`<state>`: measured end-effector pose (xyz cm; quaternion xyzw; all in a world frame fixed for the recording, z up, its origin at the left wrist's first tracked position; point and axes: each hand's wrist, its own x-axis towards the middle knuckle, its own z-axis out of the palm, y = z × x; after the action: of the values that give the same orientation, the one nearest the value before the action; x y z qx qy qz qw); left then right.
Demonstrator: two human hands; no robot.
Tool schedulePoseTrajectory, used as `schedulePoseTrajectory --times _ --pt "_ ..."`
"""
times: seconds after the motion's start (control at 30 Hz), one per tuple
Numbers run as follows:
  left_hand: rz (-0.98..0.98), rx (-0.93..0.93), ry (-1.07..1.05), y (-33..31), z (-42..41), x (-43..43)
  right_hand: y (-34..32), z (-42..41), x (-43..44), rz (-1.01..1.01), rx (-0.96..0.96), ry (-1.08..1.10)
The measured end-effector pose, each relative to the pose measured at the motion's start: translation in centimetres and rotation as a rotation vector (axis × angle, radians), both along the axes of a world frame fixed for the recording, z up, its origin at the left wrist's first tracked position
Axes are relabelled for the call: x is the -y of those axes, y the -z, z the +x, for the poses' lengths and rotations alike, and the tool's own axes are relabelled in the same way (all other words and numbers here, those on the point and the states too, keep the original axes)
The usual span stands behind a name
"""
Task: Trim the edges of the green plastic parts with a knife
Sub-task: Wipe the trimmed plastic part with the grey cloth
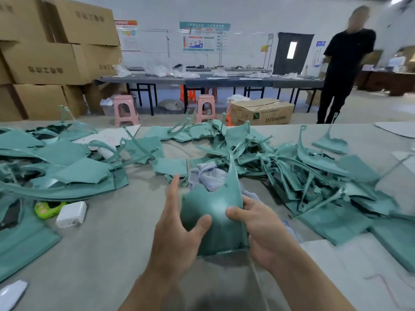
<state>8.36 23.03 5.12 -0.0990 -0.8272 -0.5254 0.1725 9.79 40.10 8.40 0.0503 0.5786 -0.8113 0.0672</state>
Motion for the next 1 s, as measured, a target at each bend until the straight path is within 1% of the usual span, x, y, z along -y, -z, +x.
schedulePoseTrajectory --times 0.03,0.1,0.13,0.17,0.2,0.23,0.27,0.3,0.33,0.37,0.4,0.43,0.47,0.57,0.6,0.77,0.8,0.83,0.9,0.93,1.0 --pt "0.053 0.052 0.015 0.0 -0.1 -0.2 -0.1 0.3 -0.3 -0.019 -0.011 0.026" --pt "0.288 0.233 0.149 -0.2 0.0 -0.7 0.0 1.0 -0.8 -0.019 -0.019 0.092" --pt "0.385 0.323 0.201 -0.4 0.1 -1.1 -0.1 1.4 -1.0 0.024 -0.013 0.147" --pt "0.422 0.356 0.223 -0.8 0.4 -1.4 -0.1 1.7 -1.2 0.12 -0.004 0.236" --pt "0.41 0.337 0.212 -1.2 0.8 -1.8 0.1 2.0 -1.4 0.252 -0.004 0.357" --pt "0.332 0.274 0.158 -1.6 1.1 -2.1 0.2 2.4 -1.6 0.371 -0.015 0.475" --pt "0.196 0.177 0.086 -2.0 1.6 -2.5 -0.1 2.9 -1.5 0.425 -0.039 0.514" --pt "0.026 0.069 0.022 -2.4 2.3 -2.8 -0.4 3.5 -1.2 0.42 -0.066 0.453" --pt "-0.119 -0.022 0.016 -2.9 3.1 -3.3 -0.7 4.1 -0.6 0.352 -0.082 0.321" --pt "-0.213 -0.047 0.098 -3.3 4.0 -3.9 -0.9 4.6 0.0 0.236 -0.058 0.199" --pt "-0.254 -0.027 0.239 -3.5 4.9 -4.6 -1.1 5.1 0.5 0.107 -0.008 0.15" --pt "-0.278 0.021 0.365 -3.7 5.6 -5.1 -1.3 5.5 0.6 -0.008 0.036 0.162" --pt "-0.315 0.033 0.433 -3.8 6.2 -5.5 -1.3 5.9 0.3 -0.095 0.058 0.198" --pt "-0.468 -0.141 0.455 -4.2 6.8 -5.9 -1.0 7.2 -1.1 -0.293 0.072 0.302" --pt "-0.47 -0.175 0.448 -4.3 7.1 -5.9 -0.7 7.7 -1.7 -0.321 0.074 0.326" --pt "-0.316 -0.135 0.233 -3.7 7.4 -7.7 0.4 11.5 -5.8 -0.329 0.053 0.376" --pt "-0.254 -0.08 0.254 -3.8 7.4 -8.3 0.6 12.7 -7.0 -0.328 0.047 0.392" --pt "-0.158 0.006 0.326 -4.0 7.4 -9.0 0.8 13.9 -8.1 -0.331 0.039 0.41" --pt "0.068 0.183 0.536 -4.1 8.0 -11.3 1.0 16.7 -10.2 -0.347 0.023 0.442" --pt "0.132 0.22 0.602 -3.9 8.7 -12.7 1.3 18.2 -11.2 -0.351 0.02 0.467" --pt "0.178 0.231 0.664 -3.4 10.7 -15.9 1.8 21.4 -13.1 -0.35 0.027 0.551"
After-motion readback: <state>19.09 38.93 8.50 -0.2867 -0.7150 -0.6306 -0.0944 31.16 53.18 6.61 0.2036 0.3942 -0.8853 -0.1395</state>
